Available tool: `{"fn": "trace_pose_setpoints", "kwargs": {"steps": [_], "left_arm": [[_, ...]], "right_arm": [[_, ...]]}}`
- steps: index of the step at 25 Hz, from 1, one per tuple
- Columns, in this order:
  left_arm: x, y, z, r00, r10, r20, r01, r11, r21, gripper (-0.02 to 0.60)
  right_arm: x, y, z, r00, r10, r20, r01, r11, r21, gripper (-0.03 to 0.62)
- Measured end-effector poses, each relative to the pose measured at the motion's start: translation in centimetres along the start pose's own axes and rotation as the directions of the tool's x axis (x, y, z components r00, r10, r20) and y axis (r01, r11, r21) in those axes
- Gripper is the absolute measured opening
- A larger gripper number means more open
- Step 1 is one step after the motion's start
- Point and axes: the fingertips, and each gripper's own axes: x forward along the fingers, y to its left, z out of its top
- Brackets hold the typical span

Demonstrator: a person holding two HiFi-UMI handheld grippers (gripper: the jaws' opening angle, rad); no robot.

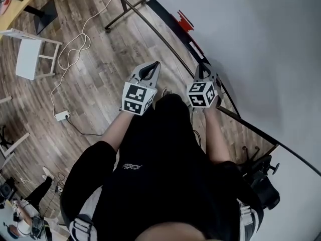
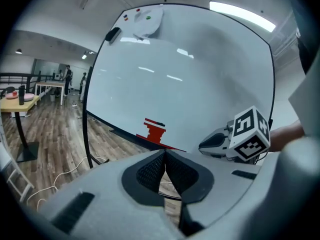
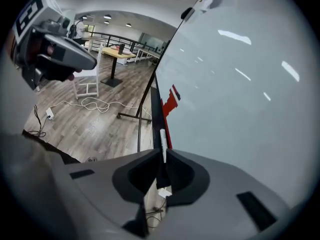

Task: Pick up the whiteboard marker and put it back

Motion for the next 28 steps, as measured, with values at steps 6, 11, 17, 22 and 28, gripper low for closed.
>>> {"fn": "trace_pose_setpoints", "kwargs": {"steps": [6, 11, 17, 22, 28], "left_arm": [[1.3, 2.1, -0.3, 0.999, 0.041, -0.028, -0.042, 0.998, -0.045, 0.008], [0.5, 2.8, 0.2, 0.997, 0.072, -0.027, -0.074, 0.995, -0.072, 0.008], [1.3, 3.8, 0.3, 0.994, 0.106, -0.031, -0.109, 0.988, -0.111, 0.008], [1.1, 5.0, 0.4, 0.989, 0.144, -0.020, -0.145, 0.980, -0.138, 0.008], [0.8, 5.8, 0.0, 0.982, 0.187, -0.025, -0.189, 0.970, -0.153, 0.008]], "right_arm": [[5.5, -0.2, -2.9, 0.993, -0.005, -0.114, -0.001, 0.999, -0.051, 0.006], [7.3, -0.4, -2.9, 0.986, 0.013, -0.168, -0.023, 0.998, -0.059, 0.091], [9.4, -0.6, -2.5, 0.980, -0.003, -0.201, -0.014, 0.997, -0.079, 0.084], [10.3, -0.5, -2.3, 0.975, 0.014, -0.222, -0.027, 0.998, -0.058, 0.057], [10.7, -0.2, -2.4, 0.975, 0.003, -0.221, -0.032, 0.991, -0.128, 0.056]]}}
